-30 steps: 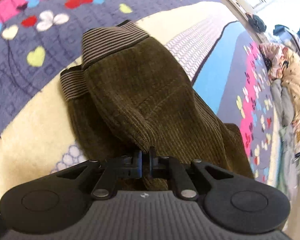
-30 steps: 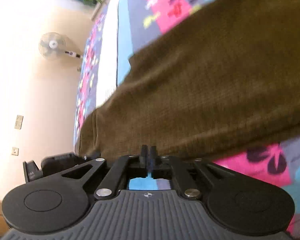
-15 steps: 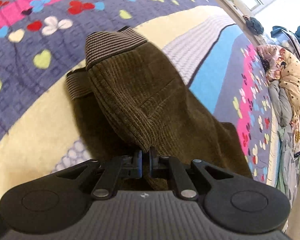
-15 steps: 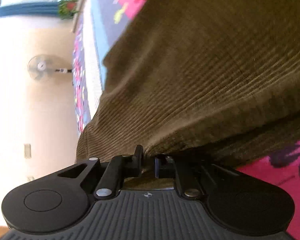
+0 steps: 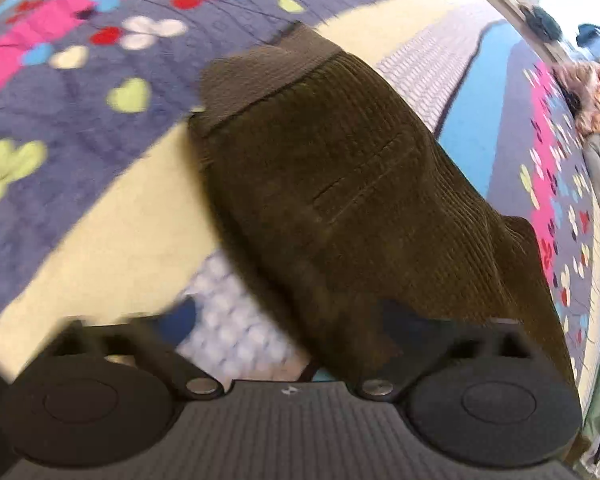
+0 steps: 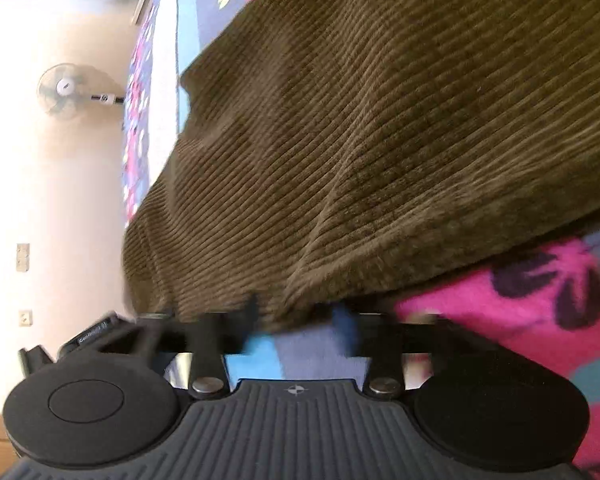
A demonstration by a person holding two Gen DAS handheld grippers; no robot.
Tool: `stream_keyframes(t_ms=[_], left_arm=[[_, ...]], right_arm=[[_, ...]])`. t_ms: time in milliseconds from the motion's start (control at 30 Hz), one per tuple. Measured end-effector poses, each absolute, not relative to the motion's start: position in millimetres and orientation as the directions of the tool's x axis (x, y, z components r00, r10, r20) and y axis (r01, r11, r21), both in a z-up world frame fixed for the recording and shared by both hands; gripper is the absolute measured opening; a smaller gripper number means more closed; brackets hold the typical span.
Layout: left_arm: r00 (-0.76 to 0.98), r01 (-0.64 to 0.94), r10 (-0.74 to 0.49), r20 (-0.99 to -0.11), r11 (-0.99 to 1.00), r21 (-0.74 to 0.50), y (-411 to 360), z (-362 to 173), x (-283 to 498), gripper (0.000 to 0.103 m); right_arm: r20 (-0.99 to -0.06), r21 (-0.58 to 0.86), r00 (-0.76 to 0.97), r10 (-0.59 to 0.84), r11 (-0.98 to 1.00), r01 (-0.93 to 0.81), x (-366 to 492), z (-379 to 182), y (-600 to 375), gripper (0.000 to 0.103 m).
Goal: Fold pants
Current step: 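Lay the pants down and open both tools, pulling them back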
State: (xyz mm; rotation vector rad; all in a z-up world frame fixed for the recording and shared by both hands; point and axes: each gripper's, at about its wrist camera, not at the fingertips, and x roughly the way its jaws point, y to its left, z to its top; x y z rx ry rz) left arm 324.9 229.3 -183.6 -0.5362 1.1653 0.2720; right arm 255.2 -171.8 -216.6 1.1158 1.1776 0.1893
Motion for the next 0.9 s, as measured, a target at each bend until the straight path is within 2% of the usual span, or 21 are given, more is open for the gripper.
stream_keyframes(t_ms=[33,167,367,567,700,900], left_arm=[[0.386,-0.475,-0.077,-0.919,0.838,-0.269,228.2,-175.5,313.1,0.103],[0.389,-0.450,-0.137,-0.911,0.835,-0.318,208.7,-134.2,261.0,0.103],[0.493,-0.229,0.007,-0.870,0.966,-0.122,148.9,-67.4,195.2,0.103],[0.594,-0.141,-0.003,-0.804,0.984,-0.108,128.2,-37.6,132.3,0.103],[0.642,-0.111,0.011,-0.766,0.991,-0.079,122.1,-25.3,104.9,0.103],[0.704,-0.046,0.012,-0.710,0.998,-0.029,109.2,-11.3,79.3,0.103]], right_arm=[[-0.635,0.772,0.446,0.631,0.499,0.394,249.5,-208.2,-177.4,0.091],[-0.611,0.791,0.428,0.665,0.495,0.360,220.2,-181.3,-190.6,0.091],[-0.552,0.821,0.484,0.679,0.545,0.171,180.3,-111.4,-192.9,0.092],[-0.549,0.703,0.596,0.586,0.709,-0.050,119.1,-52.4,-194.3,0.095],[-0.554,0.631,0.635,0.538,0.769,-0.101,97.3,-38.3,-179.7,0.095],[-0.556,0.645,0.604,0.570,0.755,-0.119,82.4,-34.3,-168.1,0.097]])
